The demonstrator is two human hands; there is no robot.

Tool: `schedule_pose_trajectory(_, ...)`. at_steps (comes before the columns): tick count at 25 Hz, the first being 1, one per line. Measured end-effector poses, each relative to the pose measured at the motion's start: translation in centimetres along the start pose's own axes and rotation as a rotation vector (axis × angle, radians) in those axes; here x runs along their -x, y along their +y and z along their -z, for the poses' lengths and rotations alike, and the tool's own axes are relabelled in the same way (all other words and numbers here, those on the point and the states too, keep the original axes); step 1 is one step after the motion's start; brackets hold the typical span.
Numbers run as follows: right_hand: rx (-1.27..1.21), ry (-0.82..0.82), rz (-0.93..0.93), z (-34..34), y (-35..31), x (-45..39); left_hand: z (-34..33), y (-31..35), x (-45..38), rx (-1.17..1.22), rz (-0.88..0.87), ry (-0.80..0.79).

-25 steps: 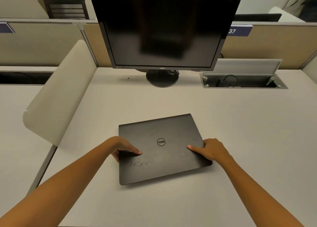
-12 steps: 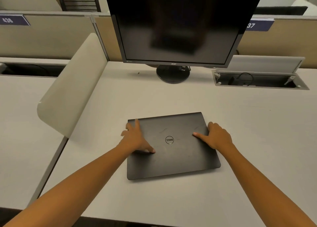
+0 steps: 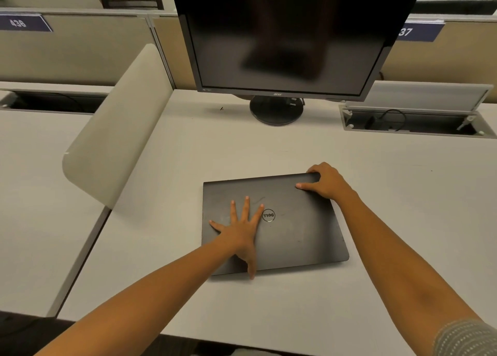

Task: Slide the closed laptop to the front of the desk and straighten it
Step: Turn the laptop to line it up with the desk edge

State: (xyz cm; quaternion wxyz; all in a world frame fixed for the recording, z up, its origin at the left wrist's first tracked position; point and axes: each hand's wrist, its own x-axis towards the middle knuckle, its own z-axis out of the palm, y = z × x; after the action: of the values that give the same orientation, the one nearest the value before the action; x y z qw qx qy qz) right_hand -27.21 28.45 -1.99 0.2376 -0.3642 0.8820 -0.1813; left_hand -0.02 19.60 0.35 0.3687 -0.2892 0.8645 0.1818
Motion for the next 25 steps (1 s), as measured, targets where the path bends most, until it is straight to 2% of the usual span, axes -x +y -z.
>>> schedule_pose_trajectory(6,-0.009,-0.001,-0.007,-0.1,0.2,-0.1,0.3,0.3,-0.1,0.041,-0.006,-0.028)
schedule_pose_trajectory(25,-0.049,0.104,-0.087,-1.2,1.4,4.2,0.2,0.6,-0.6,-0.071,-0.033,-0.038)
